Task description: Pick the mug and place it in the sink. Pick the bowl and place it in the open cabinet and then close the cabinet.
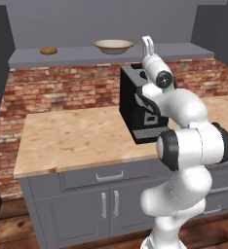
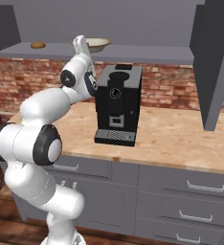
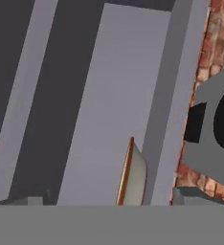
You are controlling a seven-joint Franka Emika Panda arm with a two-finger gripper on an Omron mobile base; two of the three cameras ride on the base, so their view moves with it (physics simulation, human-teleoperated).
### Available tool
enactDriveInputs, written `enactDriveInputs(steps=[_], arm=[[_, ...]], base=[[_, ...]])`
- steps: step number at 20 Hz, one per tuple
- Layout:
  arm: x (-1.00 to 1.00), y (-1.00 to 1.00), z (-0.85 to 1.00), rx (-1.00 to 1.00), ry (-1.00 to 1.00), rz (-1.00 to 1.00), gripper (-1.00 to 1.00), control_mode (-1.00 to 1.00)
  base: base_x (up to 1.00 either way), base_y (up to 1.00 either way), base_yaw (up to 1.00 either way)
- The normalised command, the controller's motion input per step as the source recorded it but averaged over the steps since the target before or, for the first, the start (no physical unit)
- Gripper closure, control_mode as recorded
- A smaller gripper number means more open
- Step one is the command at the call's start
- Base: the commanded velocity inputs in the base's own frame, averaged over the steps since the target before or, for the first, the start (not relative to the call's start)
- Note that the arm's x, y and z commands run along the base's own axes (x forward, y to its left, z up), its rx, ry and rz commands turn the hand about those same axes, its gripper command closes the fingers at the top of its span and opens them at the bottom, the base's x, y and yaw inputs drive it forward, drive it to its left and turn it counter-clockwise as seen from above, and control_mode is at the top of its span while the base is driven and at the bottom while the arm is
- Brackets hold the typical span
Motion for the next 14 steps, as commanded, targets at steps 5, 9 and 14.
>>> enactDriveInputs(steps=[5, 9, 14], arm=[[-0.75, 0.07, 0.34, 0.06, -0.02, -0.05, -1.00, -1.00], [-0.83, 0.00, 0.01, 0.10, 0.08, -0.09, -1.00, -1.00], [-0.76, 0.00, 0.02, 0.12, 0.07, -0.11, -1.00, -1.00]], base=[[0.00, 0.00, 0.00], [0.00, 0.00, 0.00], [0.00, 0.00, 0.00]])
